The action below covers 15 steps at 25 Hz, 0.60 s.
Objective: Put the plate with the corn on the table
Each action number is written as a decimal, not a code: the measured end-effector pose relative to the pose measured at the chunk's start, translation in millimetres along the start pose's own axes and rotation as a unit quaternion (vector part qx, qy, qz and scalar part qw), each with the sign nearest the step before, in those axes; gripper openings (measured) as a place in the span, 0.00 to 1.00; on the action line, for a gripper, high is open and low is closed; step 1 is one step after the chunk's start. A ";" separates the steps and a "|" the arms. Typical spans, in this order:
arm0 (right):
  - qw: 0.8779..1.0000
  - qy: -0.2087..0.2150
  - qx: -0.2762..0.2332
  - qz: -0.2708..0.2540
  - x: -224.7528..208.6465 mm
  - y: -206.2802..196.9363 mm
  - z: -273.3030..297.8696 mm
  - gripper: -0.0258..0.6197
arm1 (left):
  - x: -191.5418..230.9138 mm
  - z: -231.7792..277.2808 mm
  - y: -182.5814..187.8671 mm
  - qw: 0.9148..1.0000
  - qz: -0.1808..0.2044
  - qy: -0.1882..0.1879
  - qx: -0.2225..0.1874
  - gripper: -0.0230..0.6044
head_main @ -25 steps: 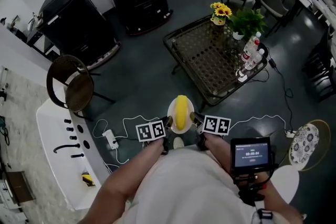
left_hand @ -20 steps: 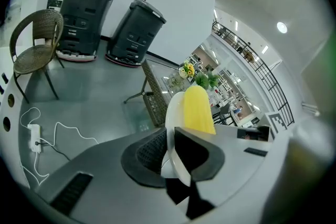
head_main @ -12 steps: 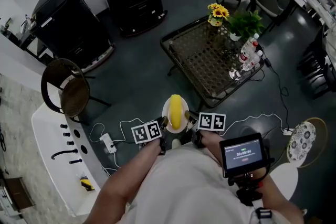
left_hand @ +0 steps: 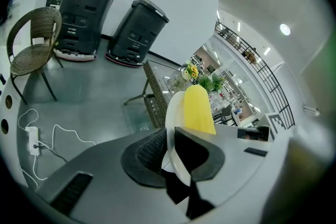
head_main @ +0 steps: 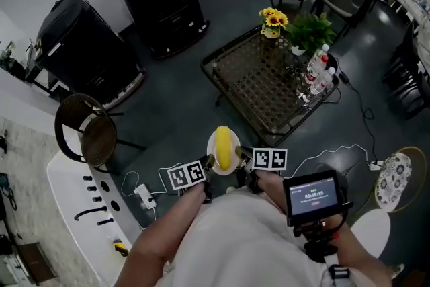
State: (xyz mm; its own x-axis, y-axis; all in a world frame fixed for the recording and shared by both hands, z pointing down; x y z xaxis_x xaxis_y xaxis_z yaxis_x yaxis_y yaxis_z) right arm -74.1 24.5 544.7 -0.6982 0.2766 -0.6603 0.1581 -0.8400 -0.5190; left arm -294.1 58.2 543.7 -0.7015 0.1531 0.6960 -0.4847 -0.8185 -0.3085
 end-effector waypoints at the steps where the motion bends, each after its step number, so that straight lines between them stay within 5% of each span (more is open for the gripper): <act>1: 1.000 0.000 -0.001 0.001 -3.4 4.8 1.4 0.09 | -1.9 5.3 4.6 1.000 0.002 -0.001 0.002 0.12; 15: 0.999 -0.020 -0.013 0.040 -64.0 45.3 13.6 0.10 | -25.9 82.5 44.2 0.998 0.041 -0.006 0.047 0.12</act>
State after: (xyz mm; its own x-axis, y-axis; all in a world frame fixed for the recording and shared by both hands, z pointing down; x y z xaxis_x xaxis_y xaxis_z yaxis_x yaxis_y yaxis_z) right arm -31.7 -37.5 570.9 -0.7107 0.1899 -0.6774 0.2311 -0.8465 -0.4797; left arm -254.2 -27.7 565.5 -0.7294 0.0775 0.6797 -0.3753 -0.8760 -0.3029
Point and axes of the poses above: the fingertips, and each gripper's own axes: z forward along the fingers, x to its left, y out of its top, the point moved 9 cm from there along -z, backward along the fingers, and after that the axes turned 10 degrees about -z, right-handed, at the moved point
